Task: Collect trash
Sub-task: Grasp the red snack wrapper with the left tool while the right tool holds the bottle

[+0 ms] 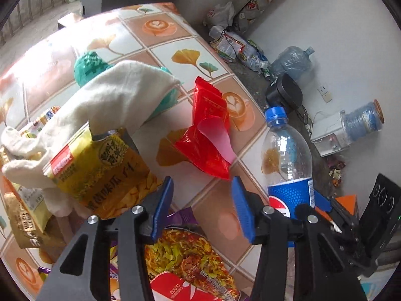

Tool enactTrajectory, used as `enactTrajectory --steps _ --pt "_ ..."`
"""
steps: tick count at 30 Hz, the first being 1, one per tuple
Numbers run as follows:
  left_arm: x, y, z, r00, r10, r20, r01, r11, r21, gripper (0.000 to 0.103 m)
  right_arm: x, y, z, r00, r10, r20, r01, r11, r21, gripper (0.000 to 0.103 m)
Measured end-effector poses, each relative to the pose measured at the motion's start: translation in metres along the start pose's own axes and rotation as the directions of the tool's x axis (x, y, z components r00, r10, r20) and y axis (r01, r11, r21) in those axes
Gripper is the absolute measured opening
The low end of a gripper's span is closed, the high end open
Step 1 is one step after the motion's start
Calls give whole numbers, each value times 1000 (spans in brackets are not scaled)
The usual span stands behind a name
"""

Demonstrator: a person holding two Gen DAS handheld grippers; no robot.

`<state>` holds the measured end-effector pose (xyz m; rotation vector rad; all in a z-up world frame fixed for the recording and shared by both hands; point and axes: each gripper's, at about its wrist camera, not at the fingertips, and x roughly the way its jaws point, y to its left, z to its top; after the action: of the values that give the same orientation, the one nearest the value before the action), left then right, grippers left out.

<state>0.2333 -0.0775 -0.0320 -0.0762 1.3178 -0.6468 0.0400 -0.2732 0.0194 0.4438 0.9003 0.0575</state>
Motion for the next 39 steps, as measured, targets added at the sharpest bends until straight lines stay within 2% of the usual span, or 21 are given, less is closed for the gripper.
enactTrajectory --steps 5,9,11,16,21,31,39 --pt "16 9 16 1000 -31 -3 30 994 -106 47 2 -8 1 1000 22 -4 -22 1000 13 56" --pt "22 5 22 999 -25 20 28 993 -116 45 2 -13 2 999 43 -11 -42 999 25 56" --pt "25 4 24 999 -11 30 15 994 -112 37 3 -14 3 999 50 -15 -50 998 26 56" --pt "31 -5 25 997 41 58 -37 997 -64 18 7 -15 3 996 73 -46 -71 997 36 57" --pt "29 -13 21 996 46 76 -47 999 12 12 17 -16 0 991 96 -98 -89 993 73 57" --pt "-10 -40 12 986 55 156 -79 985 156 11 3 -24 1 995 87 -51 -80 989 121 56" --pt "-43 -72 7 978 40 206 -93 962 256 11 -23 -38 4 994 103 43 -109 979 171 56"
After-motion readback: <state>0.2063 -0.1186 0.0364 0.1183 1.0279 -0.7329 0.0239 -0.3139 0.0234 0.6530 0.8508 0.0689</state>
